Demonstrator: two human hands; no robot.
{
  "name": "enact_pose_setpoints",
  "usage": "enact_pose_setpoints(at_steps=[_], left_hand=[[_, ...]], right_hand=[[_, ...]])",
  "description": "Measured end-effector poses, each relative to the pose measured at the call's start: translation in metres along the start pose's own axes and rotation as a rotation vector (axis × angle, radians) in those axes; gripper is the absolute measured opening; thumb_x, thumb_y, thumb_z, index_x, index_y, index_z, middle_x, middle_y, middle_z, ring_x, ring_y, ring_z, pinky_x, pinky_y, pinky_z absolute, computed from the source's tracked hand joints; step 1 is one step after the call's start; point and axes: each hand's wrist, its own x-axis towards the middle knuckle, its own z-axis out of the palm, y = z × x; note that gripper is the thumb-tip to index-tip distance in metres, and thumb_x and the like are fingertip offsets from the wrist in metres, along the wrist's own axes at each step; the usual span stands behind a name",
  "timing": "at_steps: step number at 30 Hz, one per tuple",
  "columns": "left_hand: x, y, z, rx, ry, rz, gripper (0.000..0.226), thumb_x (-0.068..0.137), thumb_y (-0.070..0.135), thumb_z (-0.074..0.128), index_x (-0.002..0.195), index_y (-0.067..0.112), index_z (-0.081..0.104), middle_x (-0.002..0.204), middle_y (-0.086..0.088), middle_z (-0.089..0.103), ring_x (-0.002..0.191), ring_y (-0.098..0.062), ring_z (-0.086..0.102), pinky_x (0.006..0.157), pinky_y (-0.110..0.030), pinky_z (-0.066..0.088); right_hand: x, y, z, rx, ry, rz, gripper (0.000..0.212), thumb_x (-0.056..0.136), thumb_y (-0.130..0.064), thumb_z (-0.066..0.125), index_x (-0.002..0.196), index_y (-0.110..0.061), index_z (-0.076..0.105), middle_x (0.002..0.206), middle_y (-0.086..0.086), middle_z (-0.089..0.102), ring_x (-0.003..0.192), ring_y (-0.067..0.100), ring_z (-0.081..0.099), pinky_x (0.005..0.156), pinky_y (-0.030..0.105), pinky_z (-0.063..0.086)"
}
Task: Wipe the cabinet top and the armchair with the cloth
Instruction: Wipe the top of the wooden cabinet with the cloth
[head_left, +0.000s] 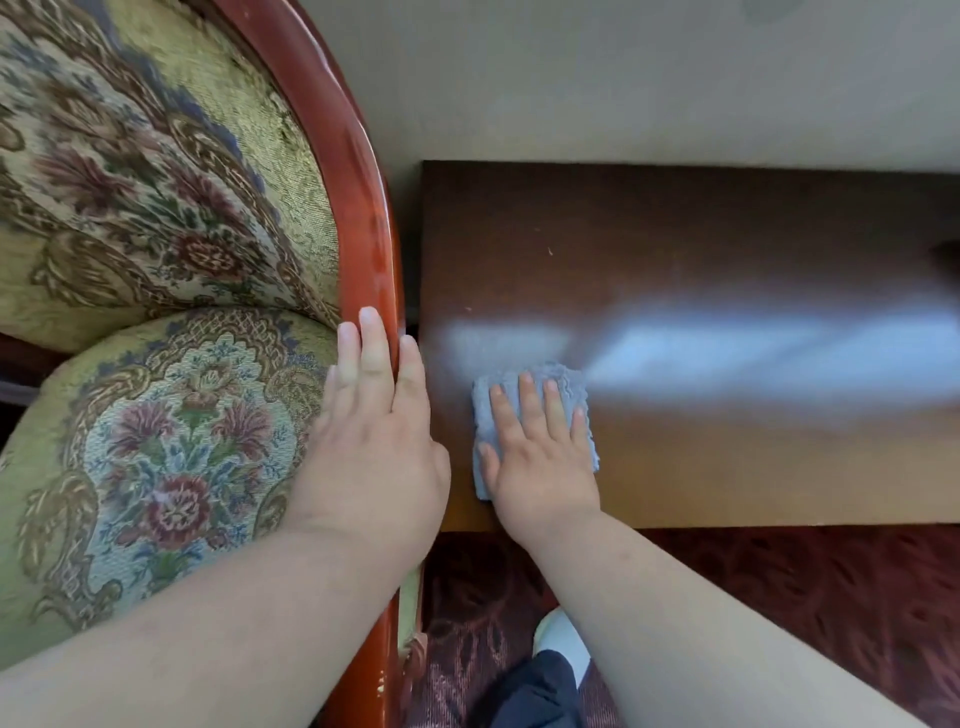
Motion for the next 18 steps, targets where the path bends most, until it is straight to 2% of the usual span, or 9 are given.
enact_pose_setpoints(at_steps=[5,8,11,15,18], left_hand=[[0.0,0.001,-0.002,-0.012,-0.023,-0.02,0.075,0.083,0.029,0.036,0.153,0.016,0.012,0.159,-0.017,-0.019,0.143,-0.024,-0.027,0.11,-0.037,-0.002],[0.0,0.0,0.0,-0.025,0.004,-0.02,0.073,0.084,0.029,0.038,0.153,0.017,0.016,0.159,-0.018,-0.019,0.139,-0.02,-0.03,0.11,-0.037,-0.003],[0.0,-0.001,0.0,-0.053,-0.014,-0.001,0.072,0.085,0.026,0.043,0.152,0.019,0.02,0.159,-0.021,-0.019,0.137,-0.021,-0.033,0.113,-0.037,-0.007],[0.0,-0.001,-0.002,-0.066,-0.027,-0.002,0.071,0.086,0.027,0.041,0.153,0.022,0.018,0.158,-0.02,-0.023,0.131,-0.021,-0.043,0.113,-0.036,-0.008],[-0.001,-0.001,-0.003,-0.087,-0.038,-0.008,0.07,0.088,0.028,0.039,0.153,0.024,0.014,0.157,-0.019,-0.025,0.133,-0.024,-0.043,0.115,-0.038,-0.006]], right_hand=[[0.076,-0.009,-0.02,-0.029,-0.028,-0.062,0.063,0.095,-0.053,0.015,0.152,-0.032,0.0,0.164,0.004,-0.001,0.149,0.029,-0.007,0.115,0.052,-0.006],[0.141,-0.018,-0.039,-0.038,-0.046,-0.048,0.061,0.098,-0.048,0.019,0.153,-0.03,0.0,0.164,0.002,-0.005,0.149,0.029,-0.008,0.116,0.054,-0.002],[0.17,-0.023,-0.054,-0.024,-0.07,-0.022,0.059,0.101,-0.041,0.023,0.154,-0.026,0.002,0.164,0.001,-0.004,0.149,0.028,-0.007,0.116,0.054,0.002],[0.139,-0.005,-0.048,-0.005,-0.022,0.032,0.058,0.101,-0.035,0.029,0.154,-0.025,0.006,0.165,0.001,0.002,0.149,0.027,-0.002,0.118,0.05,0.007],[0.075,0.022,-0.035,-0.027,0.043,0.029,0.065,0.095,-0.018,0.043,0.153,-0.025,0.015,0.163,0.002,0.015,0.148,0.028,0.01,0.116,0.047,0.021]])
